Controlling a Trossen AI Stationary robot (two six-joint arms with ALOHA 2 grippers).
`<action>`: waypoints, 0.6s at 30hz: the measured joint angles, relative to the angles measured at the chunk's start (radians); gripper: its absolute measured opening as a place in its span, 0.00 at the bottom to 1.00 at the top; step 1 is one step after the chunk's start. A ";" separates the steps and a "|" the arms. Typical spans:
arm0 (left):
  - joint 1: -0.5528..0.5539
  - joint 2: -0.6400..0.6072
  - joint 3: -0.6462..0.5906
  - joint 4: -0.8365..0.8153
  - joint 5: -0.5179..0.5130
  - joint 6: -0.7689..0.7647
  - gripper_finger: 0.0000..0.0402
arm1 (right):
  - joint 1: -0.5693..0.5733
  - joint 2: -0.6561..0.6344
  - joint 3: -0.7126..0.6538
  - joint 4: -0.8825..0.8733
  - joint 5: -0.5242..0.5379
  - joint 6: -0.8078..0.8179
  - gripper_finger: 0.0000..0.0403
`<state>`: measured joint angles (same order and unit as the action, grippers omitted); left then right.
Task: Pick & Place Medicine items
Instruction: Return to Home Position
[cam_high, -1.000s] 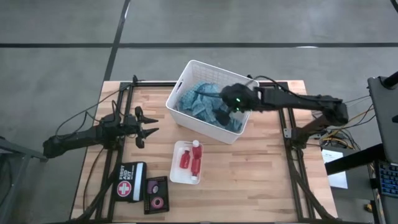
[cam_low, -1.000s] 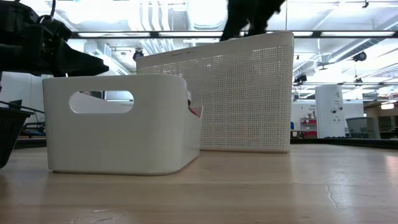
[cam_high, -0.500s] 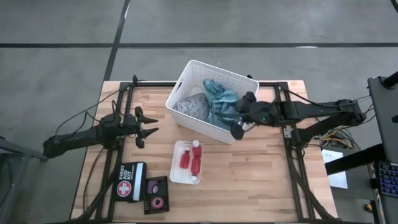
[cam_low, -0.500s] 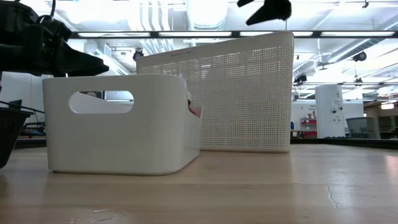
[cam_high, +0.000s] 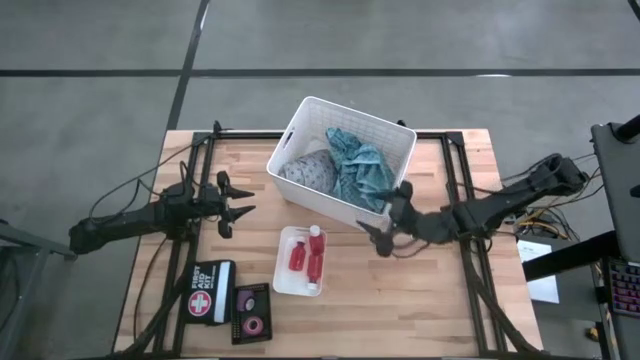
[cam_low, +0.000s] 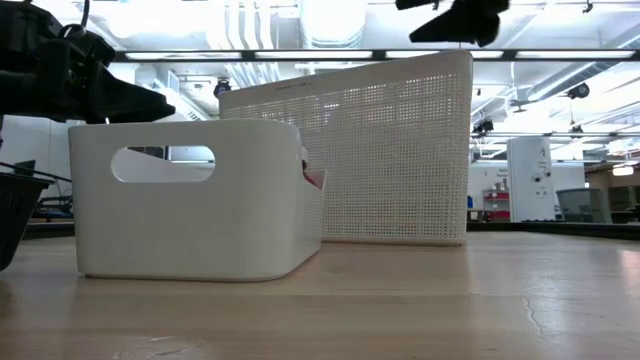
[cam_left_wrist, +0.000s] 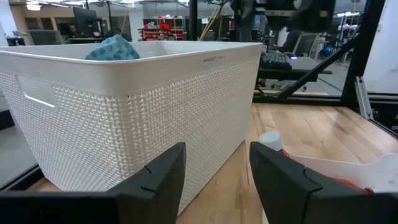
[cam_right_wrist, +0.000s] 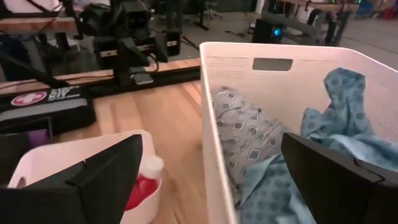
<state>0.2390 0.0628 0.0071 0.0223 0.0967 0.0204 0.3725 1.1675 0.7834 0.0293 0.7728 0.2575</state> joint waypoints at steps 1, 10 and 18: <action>0.000 0.000 0.000 0.000 0.000 0.000 0.46 | 0.019 0.000 -0.016 0.017 0.019 0.000 0.94; 0.000 0.000 0.000 0.000 0.000 0.000 0.46 | 0.166 0.000 -0.092 0.142 0.095 -0.088 0.94; 0.000 0.000 0.000 0.000 0.000 0.000 0.46 | 0.206 0.000 -0.156 0.226 -0.029 -0.155 0.94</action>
<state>0.2386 0.0628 0.0071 0.0219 0.0970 0.0205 0.5785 1.1671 0.6270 0.2550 0.7436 0.1028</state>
